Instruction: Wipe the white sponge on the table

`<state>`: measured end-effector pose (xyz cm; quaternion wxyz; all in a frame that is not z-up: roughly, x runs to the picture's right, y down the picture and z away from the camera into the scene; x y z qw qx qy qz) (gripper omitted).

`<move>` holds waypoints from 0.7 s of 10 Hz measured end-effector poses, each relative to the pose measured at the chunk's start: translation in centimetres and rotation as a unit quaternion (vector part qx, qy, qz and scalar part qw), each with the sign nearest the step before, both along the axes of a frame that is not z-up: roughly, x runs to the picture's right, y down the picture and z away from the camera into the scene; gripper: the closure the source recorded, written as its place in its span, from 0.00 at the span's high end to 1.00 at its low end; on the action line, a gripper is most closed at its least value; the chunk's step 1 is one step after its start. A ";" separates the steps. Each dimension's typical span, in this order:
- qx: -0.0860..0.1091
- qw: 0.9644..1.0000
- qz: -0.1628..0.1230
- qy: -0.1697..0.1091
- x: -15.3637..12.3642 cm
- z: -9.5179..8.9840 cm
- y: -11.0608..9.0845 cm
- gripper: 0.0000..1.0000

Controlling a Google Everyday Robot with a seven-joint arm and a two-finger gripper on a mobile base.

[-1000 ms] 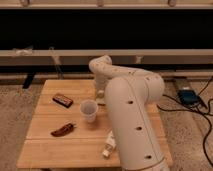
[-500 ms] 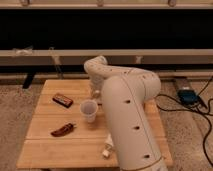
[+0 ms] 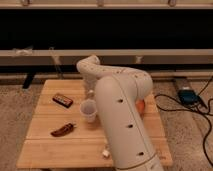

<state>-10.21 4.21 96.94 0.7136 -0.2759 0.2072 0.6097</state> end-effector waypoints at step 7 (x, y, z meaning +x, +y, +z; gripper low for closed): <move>-0.009 0.998 -0.036 -0.042 -3.6 -2.8 1.9 0.00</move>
